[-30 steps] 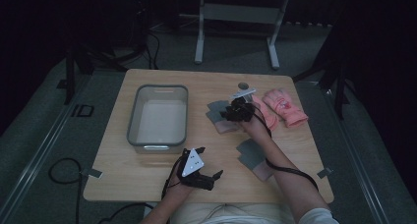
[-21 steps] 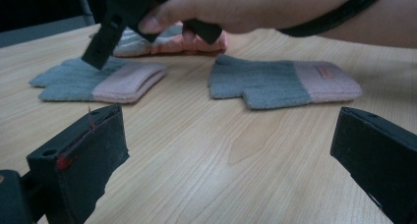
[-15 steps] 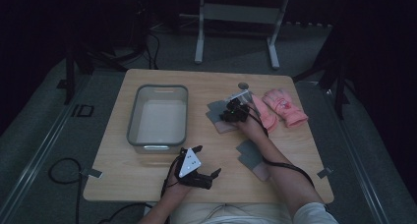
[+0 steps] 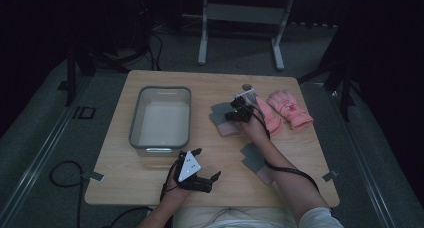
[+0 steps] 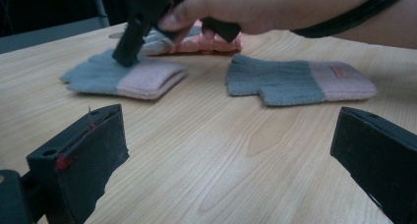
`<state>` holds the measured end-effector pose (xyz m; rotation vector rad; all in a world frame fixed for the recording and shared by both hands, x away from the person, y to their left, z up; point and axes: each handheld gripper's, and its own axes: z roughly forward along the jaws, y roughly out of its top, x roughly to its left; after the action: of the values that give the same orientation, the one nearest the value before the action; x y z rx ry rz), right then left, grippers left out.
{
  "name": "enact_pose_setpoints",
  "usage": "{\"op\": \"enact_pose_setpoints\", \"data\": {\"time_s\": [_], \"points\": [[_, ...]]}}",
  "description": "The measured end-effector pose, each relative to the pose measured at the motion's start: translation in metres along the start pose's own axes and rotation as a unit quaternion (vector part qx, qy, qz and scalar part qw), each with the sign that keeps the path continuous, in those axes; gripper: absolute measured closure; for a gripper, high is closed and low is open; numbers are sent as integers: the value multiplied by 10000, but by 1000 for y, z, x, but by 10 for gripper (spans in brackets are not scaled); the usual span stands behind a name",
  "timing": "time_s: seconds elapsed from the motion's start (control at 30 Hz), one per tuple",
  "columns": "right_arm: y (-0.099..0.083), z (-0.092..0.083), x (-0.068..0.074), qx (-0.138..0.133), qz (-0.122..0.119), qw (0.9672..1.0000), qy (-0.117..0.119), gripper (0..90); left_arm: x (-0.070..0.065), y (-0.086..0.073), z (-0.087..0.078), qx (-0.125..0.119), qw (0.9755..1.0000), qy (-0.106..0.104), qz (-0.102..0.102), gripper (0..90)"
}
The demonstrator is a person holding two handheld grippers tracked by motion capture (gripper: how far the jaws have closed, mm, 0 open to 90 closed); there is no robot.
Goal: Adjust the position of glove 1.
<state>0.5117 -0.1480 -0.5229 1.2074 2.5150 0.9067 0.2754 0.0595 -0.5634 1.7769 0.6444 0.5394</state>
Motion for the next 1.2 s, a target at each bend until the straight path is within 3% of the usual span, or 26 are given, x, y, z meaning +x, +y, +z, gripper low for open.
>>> {"op": "enact_pose_setpoints", "data": {"time_s": [0.1,0.2,0.23,0.3,0.43,0.47,0.6,0.67,0.83,0.87,0.9,0.97,1.03,1.2], "points": [[1,-12,6,-162,58,9999,-13,861,1,0,0,-10,10000,3,-17,2],[0,-41,22,-417,217,9988,-110,862,2,-1,1,-35,10000,7,-55,2],[0,-41,22,-417,217,9988,-110,862,2,-1,1,-35,10000,7,-55,2],[-3,-61,35,-596,378,9974,-133,863,1,-2,1,-42,10000,39,-67,2],[-11,-78,46,-768,600,9951,-140,863,1,-2,3,-12,9999,125,-25,2],[-16,-89,50,-889,803,9927,-127,863,1,-2,2,-35,9998,187,10,2],[-23,-100,57,-971,887,9911,-182,863,0,-2,2,-49,9997,217,29,2],[-35,-106,65,-1024,1068,9888,-200,863,-1,-2,2,-52,9998,197,43,2],[-54,-101,74,-973,1232,9874,-213,863,-1,-2,2,-52,9998,162,44,2],[-62,-95,76,-849,1352,9872,0,863,-2,-2,2,-61,9998,172,43,2],[-65,-93,80,-851,1257,9883,-169,863,-2,-2,2,-61,9999,153,39,2],[-71,-85,82,-686,1293,9891,-130,863,-2,-2,2,-57,9999,152,41,2],[-78,-77,83,-588,1258,9900,-239,863,-2,-2,3,-48,9999,148,44,2],[-86,-56,84,-461,1395,9887,-312,863,-2,-2,3,-49,9999,131,25,2]]}}
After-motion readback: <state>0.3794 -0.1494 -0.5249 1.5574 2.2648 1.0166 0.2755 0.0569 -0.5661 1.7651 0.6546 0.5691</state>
